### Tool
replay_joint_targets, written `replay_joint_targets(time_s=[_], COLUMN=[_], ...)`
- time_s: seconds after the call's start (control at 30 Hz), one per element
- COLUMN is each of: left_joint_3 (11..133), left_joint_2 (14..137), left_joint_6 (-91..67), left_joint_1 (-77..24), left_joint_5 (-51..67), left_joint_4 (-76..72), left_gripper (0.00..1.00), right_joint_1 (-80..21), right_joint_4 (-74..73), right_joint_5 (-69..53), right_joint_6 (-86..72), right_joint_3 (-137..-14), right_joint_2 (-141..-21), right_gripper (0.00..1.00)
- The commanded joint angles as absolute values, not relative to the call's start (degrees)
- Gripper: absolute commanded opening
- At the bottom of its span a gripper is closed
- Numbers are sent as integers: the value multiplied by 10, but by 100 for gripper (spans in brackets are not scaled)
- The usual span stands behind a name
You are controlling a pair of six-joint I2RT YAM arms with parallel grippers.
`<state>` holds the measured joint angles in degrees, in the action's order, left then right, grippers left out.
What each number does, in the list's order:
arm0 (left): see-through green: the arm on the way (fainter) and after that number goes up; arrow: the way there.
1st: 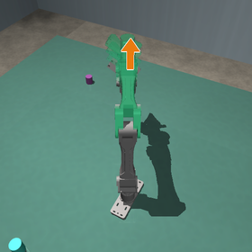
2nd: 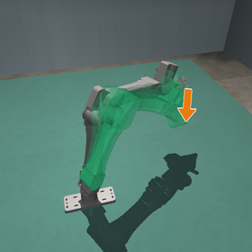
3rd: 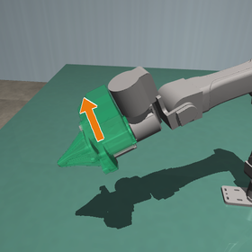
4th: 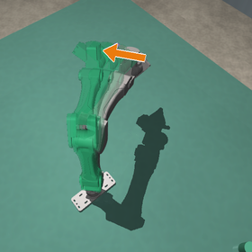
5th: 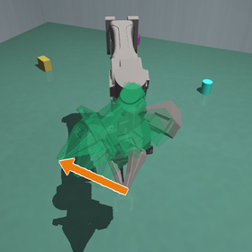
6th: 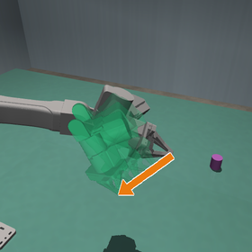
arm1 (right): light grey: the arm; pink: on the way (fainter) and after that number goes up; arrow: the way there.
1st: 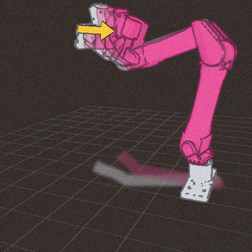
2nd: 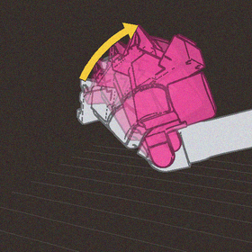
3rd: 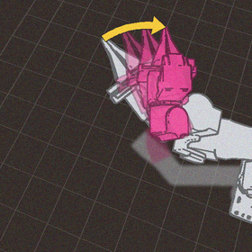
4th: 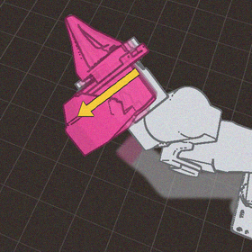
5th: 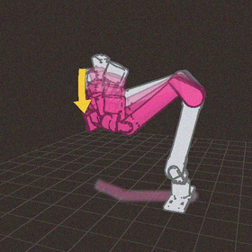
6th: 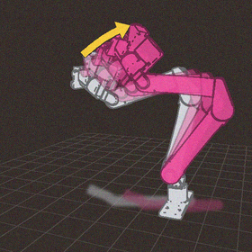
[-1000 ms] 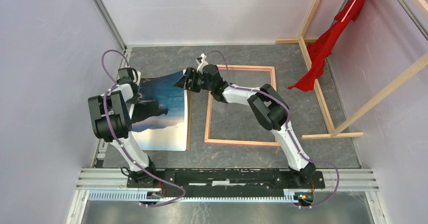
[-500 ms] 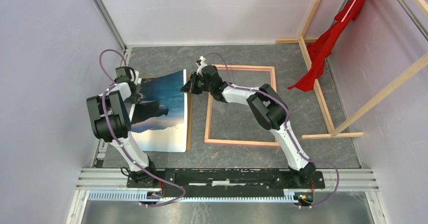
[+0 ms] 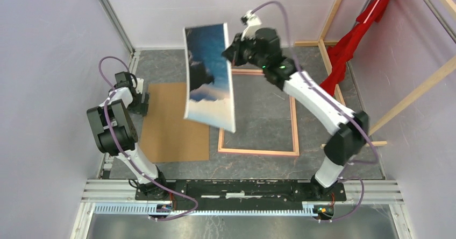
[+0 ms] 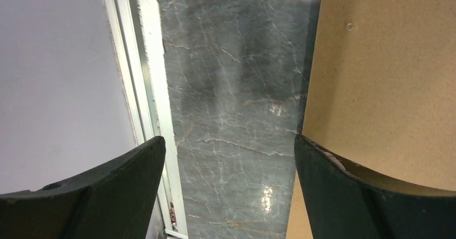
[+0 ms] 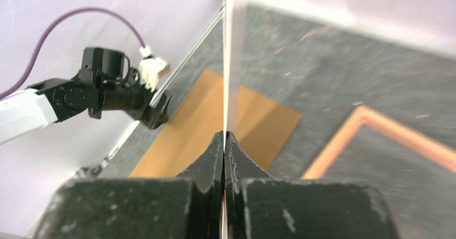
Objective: Put the photo into the frame
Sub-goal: Pick up the photo at the center of the board, then turn over the photo from the photo frame.
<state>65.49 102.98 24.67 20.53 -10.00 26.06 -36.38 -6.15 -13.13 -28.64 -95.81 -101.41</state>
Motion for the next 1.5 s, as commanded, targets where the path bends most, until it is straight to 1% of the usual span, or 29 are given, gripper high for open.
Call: replay_joint_targets(time_s=[0.0,0.07,0.13,0.17,0.27,0.33,0.47,0.63,0.8,0.97,1.1,1.37,1.47], left_joint_3=[663,661,659,658,657,656,657,658,651,649,645,639,637], left_joint_2=[994,989,986,985,983,981,977,974,968,966,962,950,947], left_joint_6=[261,261,261,261,263,264,262,258,262,260,261,268,272], left_joint_1=[207,207,207,207,207,207,207,208,208,207,207,207,207], left_joint_5=[-66,-62,-60,-58,-56,-54,-50,-45,-43,-36,-35,-36,-37], left_joint_4=[298,297,297,298,300,301,302,305,304,304,304,299,298], left_gripper=[96,97,97,99,100,100,100,100,100,100,100,100,100], right_joint_1=[-365,-365,-365,-365,-365,-365,-365,-365,-372,-382,-382,-381,-370], right_joint_4=[-280,-329,-343,-345,-349,-375,-440,-493,-525,-481,-443,-468,-418], right_joint_5=[58,157,244,278,364,412,440,394,332,265,207,165,92], right_joint_6=[-116,-92,-86,-85,-63,-51,-34,-53,-98,-146,-208,-324,-356], right_joint_3=[-1004,-989,-938,-915,-873,-895,-983,-994,-934,-833,-786,-862,-843], right_joint_2=[-902,-850,-783,-755,-676,-650,-655,-713,-784,-813,-843,-940,-941], right_gripper=[0,0,0,0,0,0,0,0,0,0,0,0,0])
